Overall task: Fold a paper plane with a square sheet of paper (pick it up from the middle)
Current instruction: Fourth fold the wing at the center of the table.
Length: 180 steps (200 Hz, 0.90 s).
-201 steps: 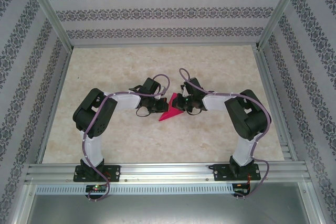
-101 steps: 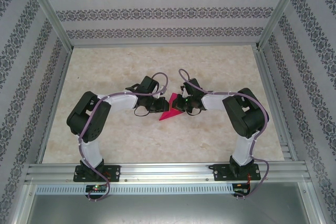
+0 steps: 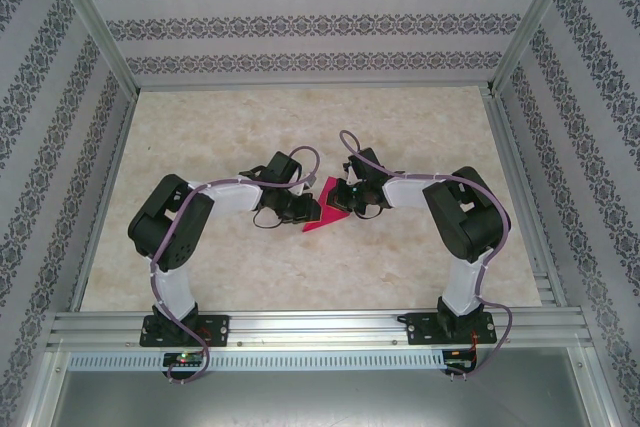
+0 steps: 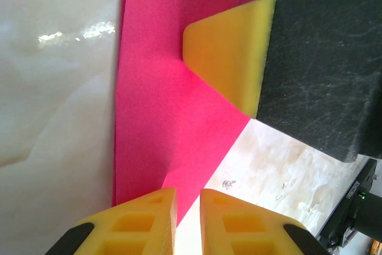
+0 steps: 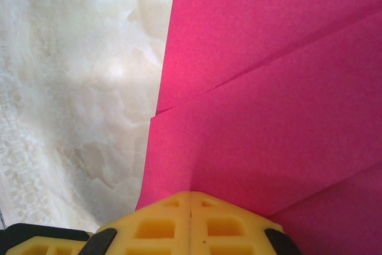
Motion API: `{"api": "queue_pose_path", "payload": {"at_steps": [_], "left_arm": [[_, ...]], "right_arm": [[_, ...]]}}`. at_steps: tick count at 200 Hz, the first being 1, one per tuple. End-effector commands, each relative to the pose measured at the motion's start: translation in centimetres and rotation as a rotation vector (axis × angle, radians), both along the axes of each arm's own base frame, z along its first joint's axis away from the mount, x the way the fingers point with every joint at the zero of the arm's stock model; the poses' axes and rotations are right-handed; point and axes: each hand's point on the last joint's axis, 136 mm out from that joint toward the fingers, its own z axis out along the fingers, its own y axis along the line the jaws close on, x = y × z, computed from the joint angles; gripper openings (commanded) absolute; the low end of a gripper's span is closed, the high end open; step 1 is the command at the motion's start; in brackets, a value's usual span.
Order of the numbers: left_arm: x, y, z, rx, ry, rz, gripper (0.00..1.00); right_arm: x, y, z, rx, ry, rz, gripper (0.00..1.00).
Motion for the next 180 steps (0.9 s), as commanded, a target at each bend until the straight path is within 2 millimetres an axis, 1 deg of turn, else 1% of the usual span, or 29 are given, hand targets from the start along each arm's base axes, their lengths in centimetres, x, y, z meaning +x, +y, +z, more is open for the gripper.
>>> {"api": "queue_pose_path", "payload": {"at_steps": [1, 53, 81, 97, 142, 153, 164, 180], "left_arm": [[-1.4, 0.6, -1.5, 0.038, 0.035, -0.02, 0.18], [-2.7, 1.6, -2.5, 0.066, 0.069, -0.028, 0.17], [-3.3, 2.0, -2.5, 0.074, 0.074, -0.031, 0.17], [-3.8, 2.6, -2.7, 0.096, 0.08, -0.035, 0.17], [-6.0, 4.6, -3.8, 0.158, 0.117, -0.037, 0.16], [-6.3, 4.8, -3.7, 0.159, 0.117, -0.036, 0.16], [-6.2, 4.7, -3.2, 0.15, 0.103, -0.038, 0.15], [-5.2, 3.9, -1.2, 0.108, 0.054, -0.042, 0.14]], "right_arm": [[-1.9, -2.1, -4.0, -0.13, 0.097, -0.015, 0.06], [-2.0, -2.4, -4.4, -0.143, 0.108, -0.015, 0.05], [-2.1, -2.6, -4.5, -0.147, 0.113, -0.016, 0.05], [-2.2, -2.6, -4.6, -0.15, 0.119, -0.017, 0.05], [-2.3, -2.9, -4.8, -0.163, 0.124, -0.018, 0.05], [-2.4, -2.9, -4.9, -0.165, 0.125, -0.015, 0.05], [-2.4, -3.0, -4.9, -0.168, 0.126, -0.016, 0.05], [-2.5, -3.1, -5.0, -0.171, 0.129, -0.014, 0.05]]}}
